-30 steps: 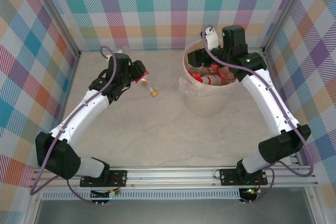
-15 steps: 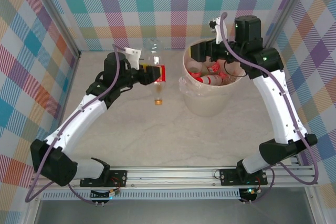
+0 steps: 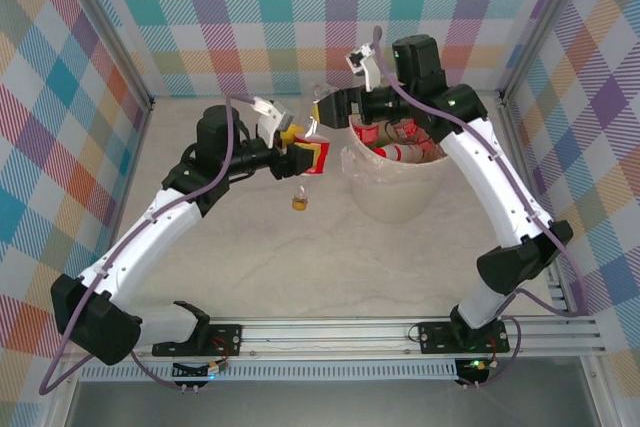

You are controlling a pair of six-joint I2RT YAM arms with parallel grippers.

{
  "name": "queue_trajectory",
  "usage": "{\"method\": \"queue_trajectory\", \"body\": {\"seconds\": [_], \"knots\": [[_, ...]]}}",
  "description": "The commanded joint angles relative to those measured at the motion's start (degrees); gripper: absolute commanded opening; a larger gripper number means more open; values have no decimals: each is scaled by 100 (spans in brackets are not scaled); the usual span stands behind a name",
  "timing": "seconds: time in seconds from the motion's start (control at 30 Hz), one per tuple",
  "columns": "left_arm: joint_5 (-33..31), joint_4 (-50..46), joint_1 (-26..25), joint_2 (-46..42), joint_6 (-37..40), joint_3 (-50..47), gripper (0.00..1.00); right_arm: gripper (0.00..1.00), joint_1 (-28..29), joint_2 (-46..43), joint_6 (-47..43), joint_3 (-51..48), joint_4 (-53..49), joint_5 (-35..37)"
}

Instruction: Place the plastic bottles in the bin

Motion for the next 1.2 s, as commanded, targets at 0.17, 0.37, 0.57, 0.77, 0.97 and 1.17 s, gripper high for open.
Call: {"method": "queue_trajectory", "body": {"seconds": [0.17, 0.37, 0.57, 0.77, 0.97, 1.17], "knots": [[327, 165, -99, 54, 202, 194, 60, 81, 5, 244, 99, 425, 202, -141], [377, 124, -126, 73, 219, 215, 60, 67, 5, 310, 81, 530, 158, -202], [210, 72, -126, -5, 54, 271, 92, 57, 1, 167, -35, 568, 303, 70], [-774, 365, -126, -562, -607, -56, 100, 53, -105, -24, -548, 1466, 55, 1010], [-2245, 13, -35, -1056, -1128, -369, 100, 51, -608, -634, -899, 1610, 217, 2332], [-3139, -274, 149, -1115, -1474, -534, 100, 49, -1208, -1357, -1476, 938, 557, 3780]]}}
